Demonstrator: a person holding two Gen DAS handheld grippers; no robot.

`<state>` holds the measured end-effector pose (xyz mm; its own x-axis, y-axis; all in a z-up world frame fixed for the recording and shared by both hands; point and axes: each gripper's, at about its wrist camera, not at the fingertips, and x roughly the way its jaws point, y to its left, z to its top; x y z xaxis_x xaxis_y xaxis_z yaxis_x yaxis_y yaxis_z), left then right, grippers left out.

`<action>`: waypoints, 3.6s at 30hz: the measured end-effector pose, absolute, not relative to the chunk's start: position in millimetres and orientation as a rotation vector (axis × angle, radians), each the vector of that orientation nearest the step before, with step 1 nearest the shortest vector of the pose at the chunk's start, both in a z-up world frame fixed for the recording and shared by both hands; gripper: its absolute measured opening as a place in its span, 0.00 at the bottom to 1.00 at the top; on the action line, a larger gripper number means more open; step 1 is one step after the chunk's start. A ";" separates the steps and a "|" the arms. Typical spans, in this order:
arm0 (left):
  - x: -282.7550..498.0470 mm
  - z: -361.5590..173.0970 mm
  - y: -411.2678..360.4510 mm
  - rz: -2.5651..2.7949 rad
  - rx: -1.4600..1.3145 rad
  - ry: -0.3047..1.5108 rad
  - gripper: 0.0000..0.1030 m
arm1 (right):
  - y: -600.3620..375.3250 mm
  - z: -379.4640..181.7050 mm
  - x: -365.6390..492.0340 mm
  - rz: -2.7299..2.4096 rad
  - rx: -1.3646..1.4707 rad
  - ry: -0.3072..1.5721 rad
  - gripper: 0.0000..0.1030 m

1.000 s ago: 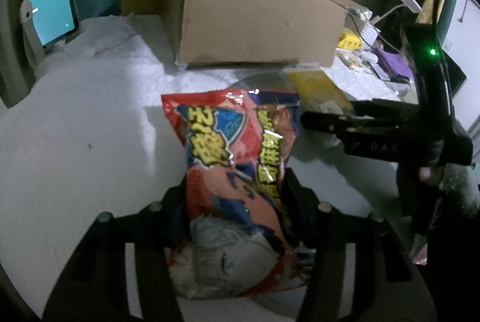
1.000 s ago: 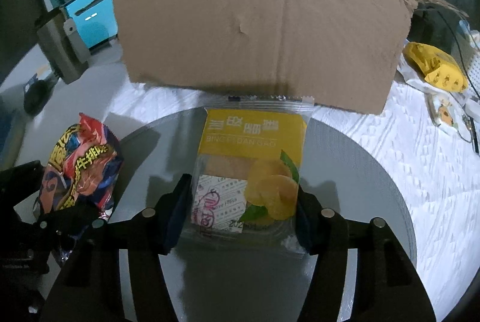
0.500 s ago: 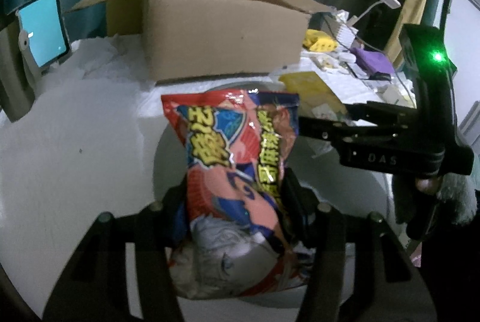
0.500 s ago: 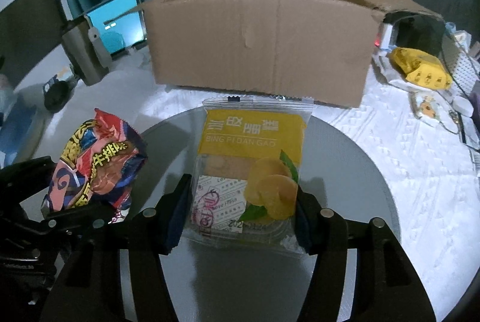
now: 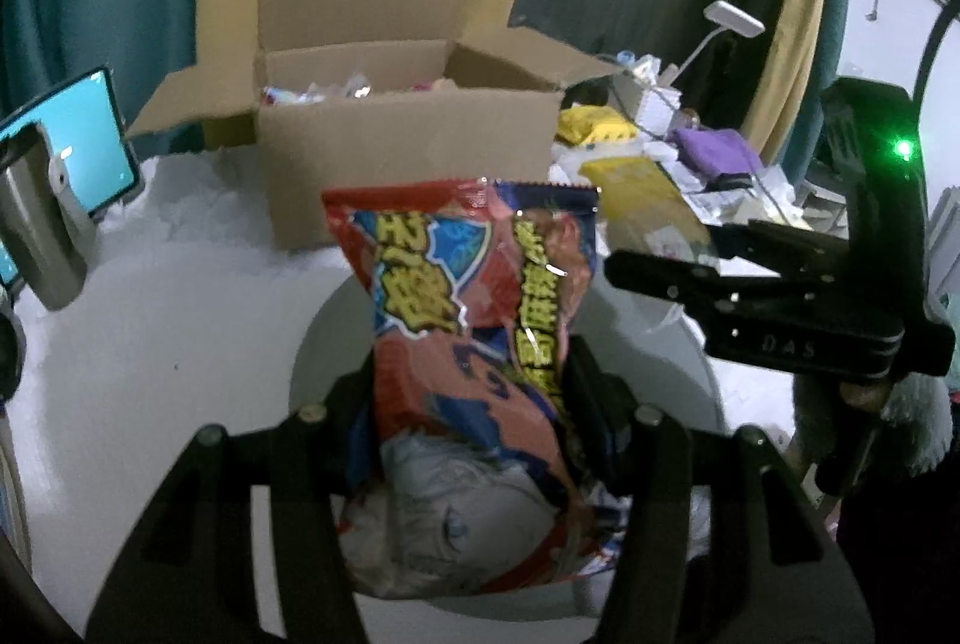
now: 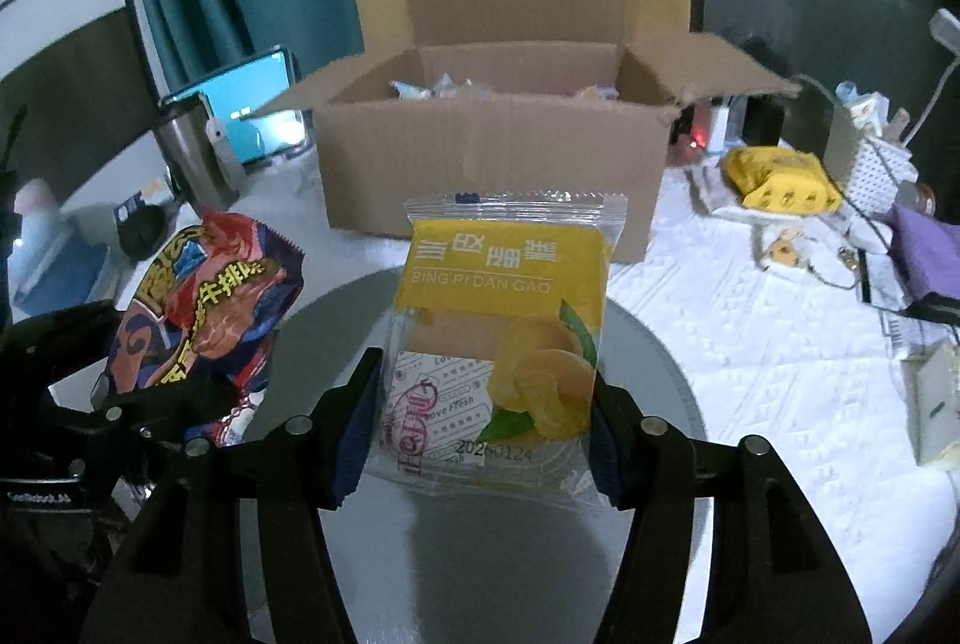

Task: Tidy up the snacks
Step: 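Carry the red chip bag and yellow cake packet over the cardboard box, then lower both packets into the box and open both tools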

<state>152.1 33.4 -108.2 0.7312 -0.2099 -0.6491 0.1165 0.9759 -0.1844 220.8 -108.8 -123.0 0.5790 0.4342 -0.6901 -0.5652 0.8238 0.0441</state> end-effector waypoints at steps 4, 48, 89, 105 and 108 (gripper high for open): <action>153.5 -94.5 25.2 -0.195 -0.125 0.707 0.54 | -116.7 -107.5 217.7 0.585 -0.179 0.714 0.61; 290.3 -6.3 91.4 -0.095 -0.055 0.481 0.55 | -84.6 -3.7 337.6 0.571 -0.247 0.481 0.61; 442.4 -81.4 118.1 -0.051 -0.156 0.732 0.73 | -17.1 -99.1 488.8 0.624 -0.253 0.724 0.61; 418.5 -66.9 119.4 -0.034 -0.159 0.697 0.83 | -21.0 -90.0 484.2 0.627 -0.209 0.747 0.79; 408.7 -58.2 117.3 -0.028 -0.151 0.674 0.83 | -20.9 -81.6 475.7 0.629 -0.206 0.729 0.79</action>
<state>408.7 117.3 -58.2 0.7811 -0.0745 -0.6199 -0.0233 0.9887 -0.1481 475.7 -20.9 -81.6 0.5727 0.4633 -0.6763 -0.6015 0.7980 0.0373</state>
